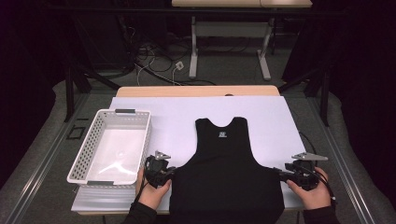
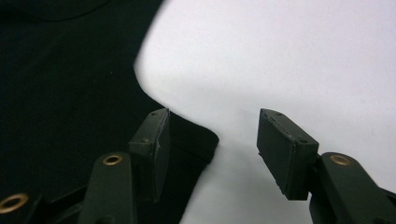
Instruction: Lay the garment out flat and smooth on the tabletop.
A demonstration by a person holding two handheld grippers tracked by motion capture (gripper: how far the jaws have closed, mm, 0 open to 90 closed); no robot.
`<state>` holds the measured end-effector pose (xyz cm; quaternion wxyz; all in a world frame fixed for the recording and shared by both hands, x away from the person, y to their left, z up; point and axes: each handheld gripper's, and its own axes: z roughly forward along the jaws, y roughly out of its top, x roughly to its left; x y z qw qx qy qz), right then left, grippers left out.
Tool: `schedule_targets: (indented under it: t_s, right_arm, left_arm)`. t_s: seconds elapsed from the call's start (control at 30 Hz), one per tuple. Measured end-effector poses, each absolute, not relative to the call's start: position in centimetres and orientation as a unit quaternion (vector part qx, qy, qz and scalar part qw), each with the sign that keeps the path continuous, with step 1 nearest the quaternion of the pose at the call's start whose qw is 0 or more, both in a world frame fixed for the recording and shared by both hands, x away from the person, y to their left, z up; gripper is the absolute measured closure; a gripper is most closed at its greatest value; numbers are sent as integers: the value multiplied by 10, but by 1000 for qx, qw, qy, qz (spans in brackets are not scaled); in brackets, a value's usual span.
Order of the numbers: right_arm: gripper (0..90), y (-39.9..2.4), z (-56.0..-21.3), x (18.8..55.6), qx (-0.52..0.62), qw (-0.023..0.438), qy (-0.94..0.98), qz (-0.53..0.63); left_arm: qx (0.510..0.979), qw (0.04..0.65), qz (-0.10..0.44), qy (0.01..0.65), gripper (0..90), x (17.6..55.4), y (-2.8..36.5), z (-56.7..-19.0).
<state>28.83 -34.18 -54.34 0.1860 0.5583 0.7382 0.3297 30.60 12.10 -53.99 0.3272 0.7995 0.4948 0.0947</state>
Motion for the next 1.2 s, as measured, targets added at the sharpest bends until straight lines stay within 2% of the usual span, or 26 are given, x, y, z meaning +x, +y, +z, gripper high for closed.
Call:
schedule_targets:
  t_s: [0.37, 0.63, 0.73, 0.87, 0.9, 1.0, 1.2]
  right_arm:
    - [442, -338, -547, 289, 559, 169, 743, 327]
    - [504, -336, -549, 289, 560, 161, 749, 316]
    - [557, -335, -549, 289, 559, 160, 749, 317]
    - [685, -333, -548, 289, 559, 154, 752, 312]
    - [743, -331, -547, 290, 558, 152, 754, 310]
    - [823, -330, -547, 291, 559, 143, 757, 307]
    - [854, -336, -542, 290, 564, 129, 755, 307]
  left_arm:
    - [788, 340, 122, 498, 868, 303, 140, -516]
    - [803, 306, 121, 497, 861, 303, 135, -526]
    - [803, 307, 125, 494, 853, 302, 133, -526]
    - [804, 308, 121, 494, 825, 302, 131, -527]
    - [807, 304, 120, 491, 818, 303, 130, -530]
    - [810, 299, 120, 490, 806, 303, 127, -534]
    - [810, 296, 120, 491, 806, 304, 128, -535]
